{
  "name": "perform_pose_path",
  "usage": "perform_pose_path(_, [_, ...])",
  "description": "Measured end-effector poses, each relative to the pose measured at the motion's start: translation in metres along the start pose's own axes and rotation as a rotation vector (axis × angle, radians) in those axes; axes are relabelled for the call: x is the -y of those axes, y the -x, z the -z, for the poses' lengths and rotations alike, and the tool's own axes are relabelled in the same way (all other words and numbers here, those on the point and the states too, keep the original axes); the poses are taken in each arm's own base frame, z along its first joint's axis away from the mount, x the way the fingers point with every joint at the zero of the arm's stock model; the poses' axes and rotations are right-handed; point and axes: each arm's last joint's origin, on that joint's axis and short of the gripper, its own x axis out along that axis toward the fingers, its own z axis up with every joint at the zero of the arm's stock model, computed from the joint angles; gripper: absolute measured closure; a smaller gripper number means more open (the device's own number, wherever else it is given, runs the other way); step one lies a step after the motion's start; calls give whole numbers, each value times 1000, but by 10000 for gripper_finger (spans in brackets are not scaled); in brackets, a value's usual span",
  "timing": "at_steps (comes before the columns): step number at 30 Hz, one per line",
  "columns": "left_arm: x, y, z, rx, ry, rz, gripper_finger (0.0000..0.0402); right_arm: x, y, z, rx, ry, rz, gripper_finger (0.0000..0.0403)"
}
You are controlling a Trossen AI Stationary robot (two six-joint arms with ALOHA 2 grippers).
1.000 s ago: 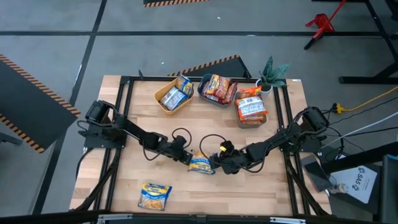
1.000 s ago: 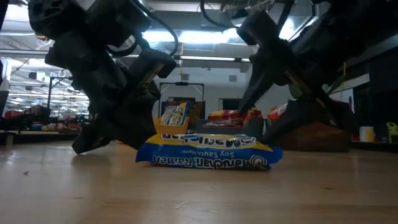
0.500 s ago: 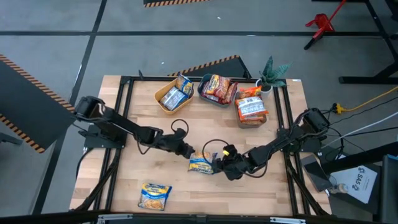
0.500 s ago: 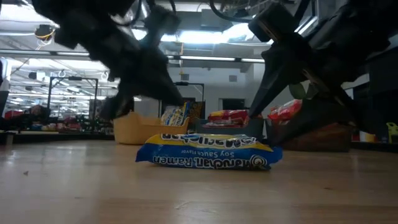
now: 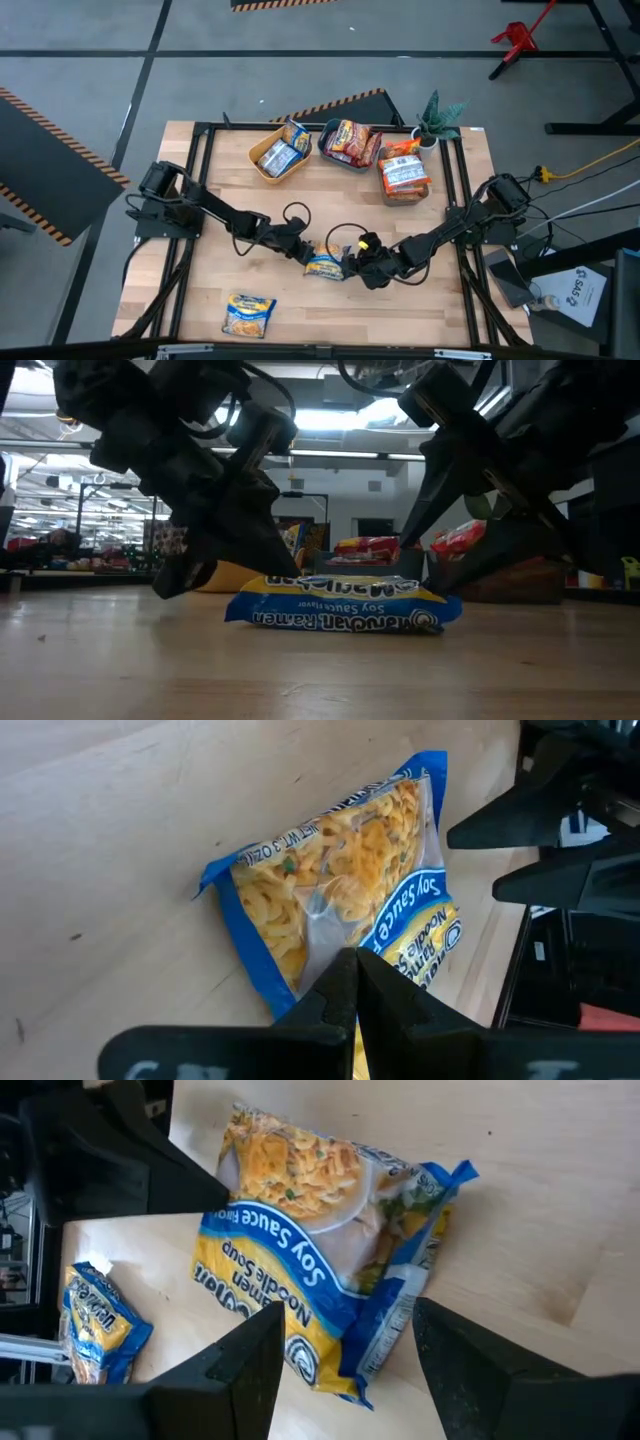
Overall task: Sort Maruchan noodles
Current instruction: Put the top blue noodle pack into the yellow bin
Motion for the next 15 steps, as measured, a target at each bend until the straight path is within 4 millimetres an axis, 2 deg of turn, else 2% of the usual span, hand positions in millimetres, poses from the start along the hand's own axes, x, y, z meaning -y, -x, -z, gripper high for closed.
perform_pose_path(15, [-7,-1,3,-35,-16,-64,401,0,0,0,3,-3,0,196])
